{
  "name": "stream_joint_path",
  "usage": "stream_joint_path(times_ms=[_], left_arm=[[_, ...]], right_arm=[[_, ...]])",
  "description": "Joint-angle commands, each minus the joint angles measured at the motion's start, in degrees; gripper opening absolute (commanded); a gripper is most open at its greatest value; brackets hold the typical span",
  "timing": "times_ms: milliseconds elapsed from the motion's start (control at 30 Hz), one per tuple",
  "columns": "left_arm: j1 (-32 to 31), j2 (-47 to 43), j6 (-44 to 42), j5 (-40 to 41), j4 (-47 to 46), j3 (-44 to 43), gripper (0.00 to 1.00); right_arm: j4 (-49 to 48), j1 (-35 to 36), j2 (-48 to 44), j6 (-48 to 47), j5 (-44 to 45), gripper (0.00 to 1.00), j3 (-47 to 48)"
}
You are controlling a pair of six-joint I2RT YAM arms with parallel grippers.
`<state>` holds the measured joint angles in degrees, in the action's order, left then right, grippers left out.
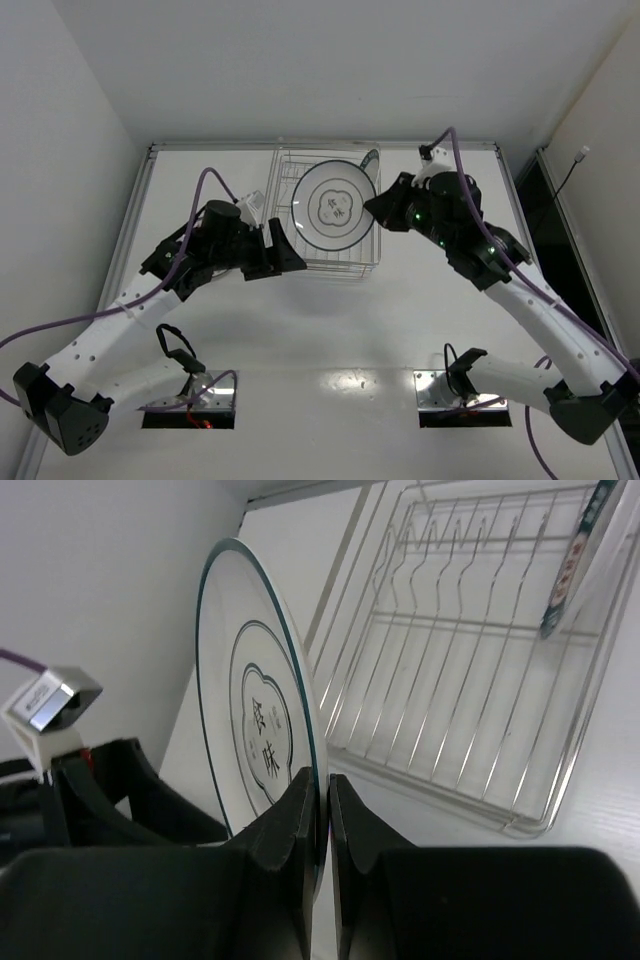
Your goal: Load the plates into the dish rack
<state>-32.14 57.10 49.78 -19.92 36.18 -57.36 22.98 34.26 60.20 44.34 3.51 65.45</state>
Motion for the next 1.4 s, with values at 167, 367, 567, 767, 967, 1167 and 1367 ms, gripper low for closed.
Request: stream_joint_path(times_ms=[167,367,567,767,967,1167,1367], left_arm=[[0.0,0.8,-7.0,13.8,11.4,-7.6,0.85],[0.0,-2.0,-9.1,28.7,17.7,-10.8,1.0],[0.0,-3.7,-15.5,42.3,15.2,-7.2,1.0],[0.0,-5.6,-18.0,43.7,7.2,0.6,1.0],[0.0,-7.5,-19.3,43.7,2.6,4.8,1.0],[0.0,-9.7,-19.3,44.3,-0.1,6.7,1.0],[0.0,-10.3,-18.8,46.1,0.5,6.7,1.0]], right_arm=[[8.5,-3.2,16.0,-4.6,16.6,0.0,16.6],[16.5,-4.5,29.9,-8.2,27.8,0.0,32.4],[22.4,-4.5,41.8,-8.2,36.6,0.0,44.4],[27.5,-3.9,51.4,-11.3,44.1,0.0,55.8],[26.3,-3.9,55.4,-16.1,47.7,0.0,56.5],[23.8,-2.8,59.6,-19.7,47.7,0.0,57.0],[22.6,-1.7,64.8,-19.7,47.7,0.0,58.8]])
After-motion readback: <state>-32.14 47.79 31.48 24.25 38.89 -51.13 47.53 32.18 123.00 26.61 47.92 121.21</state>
